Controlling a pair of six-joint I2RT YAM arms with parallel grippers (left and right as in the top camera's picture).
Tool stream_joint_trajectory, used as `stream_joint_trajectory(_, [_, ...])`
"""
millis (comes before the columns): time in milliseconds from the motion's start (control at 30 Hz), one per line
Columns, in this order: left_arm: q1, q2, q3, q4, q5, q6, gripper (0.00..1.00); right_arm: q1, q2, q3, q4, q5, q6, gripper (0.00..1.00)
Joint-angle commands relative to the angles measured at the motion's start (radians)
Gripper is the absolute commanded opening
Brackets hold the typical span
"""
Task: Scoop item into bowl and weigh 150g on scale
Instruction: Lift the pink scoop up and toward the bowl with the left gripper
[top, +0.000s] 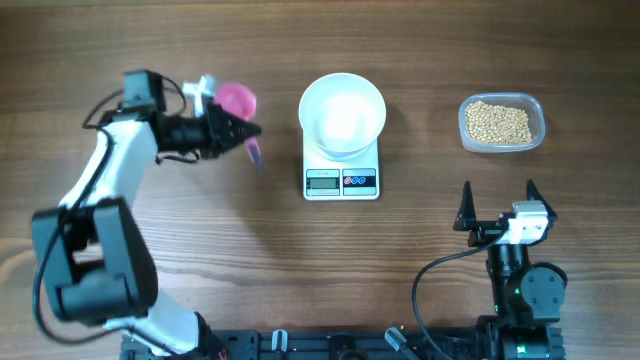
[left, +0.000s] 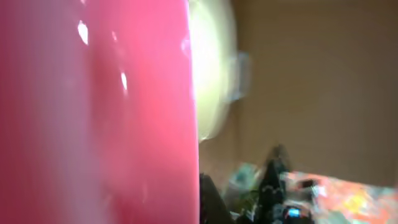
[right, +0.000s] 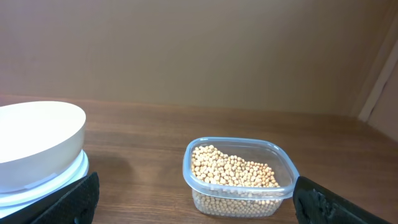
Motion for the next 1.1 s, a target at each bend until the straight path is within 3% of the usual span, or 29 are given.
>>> stream_joint_trajectory(0, [0.005, -0.107, 0.024, 0.142, 0.216, -0.281, 0.04, 0.004, -0.005, -0.001, 0.006, 0.013, -0.006, 1.0])
stream_joint_trajectory(100, [0.0, -0.191, 0.024, 0.29, 0.083, -0.495, 0.04, 0.004, -0.005, -0.001, 0.006, 0.013, -0.005, 1.0])
stream_joint_trajectory(200, [-0.025, -0.295, 0.027, 0.308, -0.134, -0.505, 0.04, 0.004, -0.005, -0.001, 0.023, 0.016, -0.048, 1.0])
stream_joint_trajectory(267, [-0.043, -0.351, 0.027, 0.309, -0.258, -0.526, 0.04, 0.004, -0.005, -0.001, 0.049, -0.181, 0.061, 1.0])
stream_joint_trajectory(333, [-0.07, -0.392, 0.026, 0.331, -0.385, -0.658, 0.04, 0.004, -0.005, -0.001, 0.131, -0.348, 0.2, 1.0])
stream_joint_trajectory(433, [-0.099, -0.392, 0.026, 0.388, -0.384, -0.763, 0.04, 0.004, -0.005, -0.001, 0.28, -0.38, 0.403, 1.0])
stream_joint_trajectory(533, [-0.139, -0.392, 0.026, 0.44, -0.383, -0.784, 0.04, 0.004, -0.005, -0.001, 0.463, -0.359, 0.452, 1.0])
stream_joint_trajectory(633, [-0.198, -0.392, 0.026, 0.57, -0.384, -0.727, 0.04, 0.004, -0.002, 0.042, 0.673, -0.123, 0.477, 1.0])
stream_joint_trajectory(800, [-0.248, -0.392, 0.026, 0.78, -0.399, -0.795, 0.04, 0.004, 0.154, 0.35, 0.484, -0.092, 0.467, 1.0])
stream_joint_trajectory(900, [-0.248, -0.392, 0.026, 0.872, -0.447, -1.024, 0.04, 0.004, 0.505, 0.774, -0.009, -0.205, 0.552, 1.0])
stream_joint_trajectory(933, [-0.248, -0.392, 0.026, 0.887, -0.447, -1.053, 0.04, 0.004, 0.609, 0.869, -0.084, -0.303, 0.545, 1.0])
stream_joint_trajectory(1033, [-0.248, -0.392, 0.026, 0.964, -0.446, -1.143, 0.04, 0.004, 0.844, 1.001, -0.024, -0.717, 0.565, 1.0])
stream_joint_trajectory(1067, [-0.25, -0.392, 0.026, 0.998, -0.446, -1.176, 0.04, 0.004, 0.927, 1.004, 0.101, -0.863, 0.698, 1.0])
